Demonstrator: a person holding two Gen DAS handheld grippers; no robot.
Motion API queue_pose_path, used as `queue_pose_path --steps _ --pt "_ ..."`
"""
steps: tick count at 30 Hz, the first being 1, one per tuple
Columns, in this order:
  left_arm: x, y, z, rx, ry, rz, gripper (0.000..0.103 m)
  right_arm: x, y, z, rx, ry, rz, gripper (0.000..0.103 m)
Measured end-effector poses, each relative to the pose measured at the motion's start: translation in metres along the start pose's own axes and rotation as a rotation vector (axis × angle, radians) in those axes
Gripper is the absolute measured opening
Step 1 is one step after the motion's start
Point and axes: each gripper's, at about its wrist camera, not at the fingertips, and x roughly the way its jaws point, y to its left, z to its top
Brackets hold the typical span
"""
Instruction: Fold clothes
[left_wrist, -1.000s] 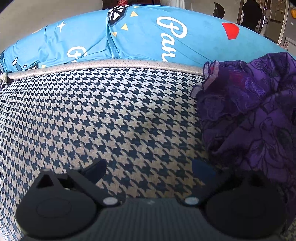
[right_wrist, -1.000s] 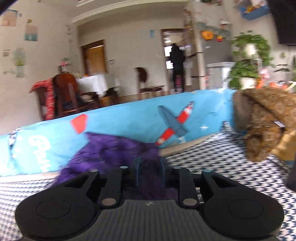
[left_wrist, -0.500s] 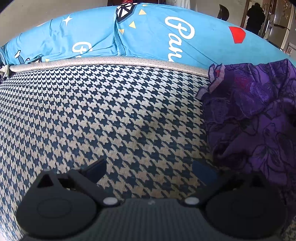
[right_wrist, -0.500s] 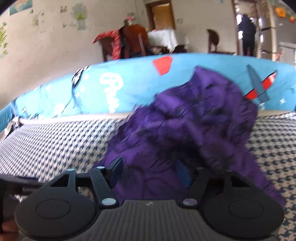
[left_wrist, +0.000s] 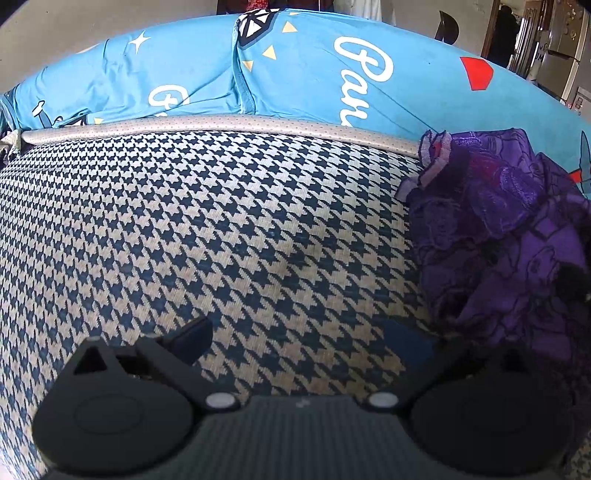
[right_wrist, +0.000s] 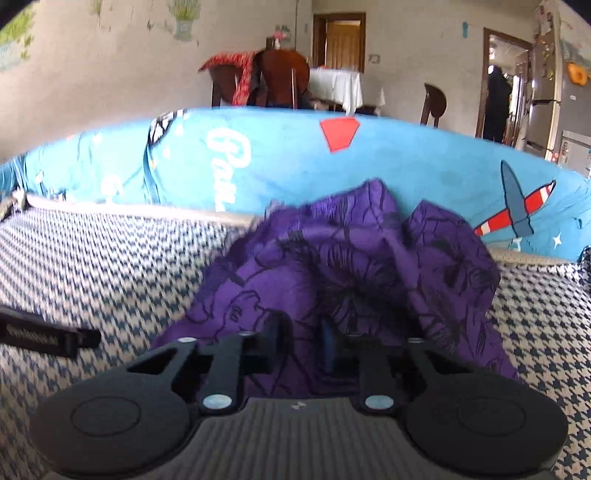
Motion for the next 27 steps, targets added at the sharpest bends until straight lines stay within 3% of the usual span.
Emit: queue_pose_path --steps 2,7,11,12,14,16,20,27 --pt "-0.001 0.004 0.001 -0.008 -0.003 0.007 0.103 -0.007 -0.001 0.009 0.036 -0.05 0.019 0.006" --pt "-0.002 0.013 0.003 -0.027 -0.009 0.023 0.103 -0.023 0.003 0.033 0.098 -0.146 0.122 0.004" --pt "-0.003 0.023 0.004 -0.047 -0.007 0.03 0.103 -0.021 0.015 0.038 0.061 -0.119 0.116 0.006" --pt "-0.004 0.025 0.004 -0.05 -0.007 0.03 0.103 -0.019 0.016 0.037 0.056 -0.102 0.105 0.008" --pt "-0.005 0.028 0.004 -0.052 -0.01 0.03 0.103 -0.014 0.016 0.032 0.038 -0.061 0.096 0.025" --pt "-0.007 0.031 0.005 -0.053 -0.01 0.028 0.103 -0.011 0.016 0.025 0.011 -0.033 0.092 0.036" --pt "-0.009 0.033 0.006 -0.051 -0.01 0.026 0.103 -0.017 0.023 0.007 -0.121 -0.011 0.099 0.05" --pt "-0.01 0.034 0.006 -0.049 -0.008 0.028 0.103 -0.024 0.056 -0.03 -0.451 -0.018 0.053 0.062"
